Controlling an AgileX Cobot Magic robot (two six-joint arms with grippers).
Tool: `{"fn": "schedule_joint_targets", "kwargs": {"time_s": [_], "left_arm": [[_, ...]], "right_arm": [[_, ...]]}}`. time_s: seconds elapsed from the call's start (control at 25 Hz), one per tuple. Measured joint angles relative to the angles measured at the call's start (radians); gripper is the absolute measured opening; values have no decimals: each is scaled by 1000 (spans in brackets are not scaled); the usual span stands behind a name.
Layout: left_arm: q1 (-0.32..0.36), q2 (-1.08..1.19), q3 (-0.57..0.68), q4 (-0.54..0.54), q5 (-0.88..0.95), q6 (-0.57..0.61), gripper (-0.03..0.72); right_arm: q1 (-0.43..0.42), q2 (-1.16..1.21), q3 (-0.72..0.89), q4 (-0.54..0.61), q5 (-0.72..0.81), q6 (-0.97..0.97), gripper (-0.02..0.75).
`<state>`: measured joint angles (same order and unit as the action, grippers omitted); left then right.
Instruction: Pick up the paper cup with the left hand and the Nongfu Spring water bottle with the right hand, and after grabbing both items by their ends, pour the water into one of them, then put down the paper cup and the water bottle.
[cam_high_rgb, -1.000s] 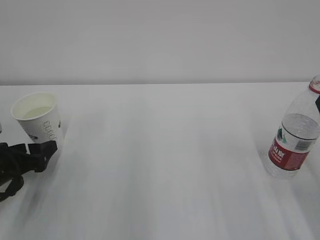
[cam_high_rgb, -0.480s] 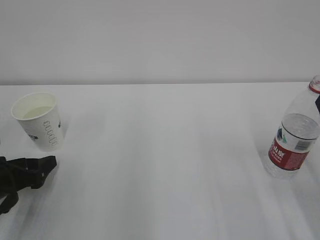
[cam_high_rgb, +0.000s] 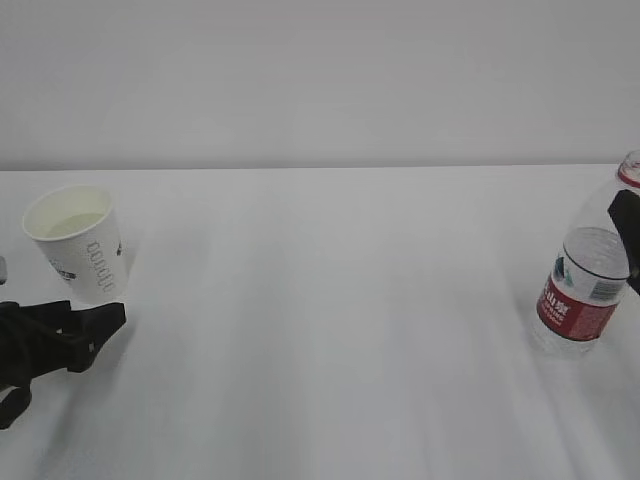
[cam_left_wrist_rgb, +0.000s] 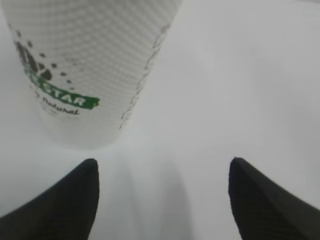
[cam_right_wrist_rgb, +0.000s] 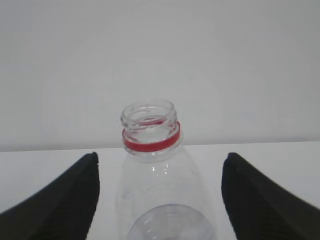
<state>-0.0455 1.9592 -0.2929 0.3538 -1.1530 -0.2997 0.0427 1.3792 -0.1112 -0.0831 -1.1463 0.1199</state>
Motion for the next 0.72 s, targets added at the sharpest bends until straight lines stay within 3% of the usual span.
{"fn": "schedule_joint_targets", "kwargs": {"time_s": [0.4,0.72], "left_arm": [[0,-106,2,41,0,-84,587],[0,-251,5,45,0,-92,582]], "right_arm": [[0,-129,0,-10,3,0,575],[0,-253,-56,-7,163,0,575]]}}
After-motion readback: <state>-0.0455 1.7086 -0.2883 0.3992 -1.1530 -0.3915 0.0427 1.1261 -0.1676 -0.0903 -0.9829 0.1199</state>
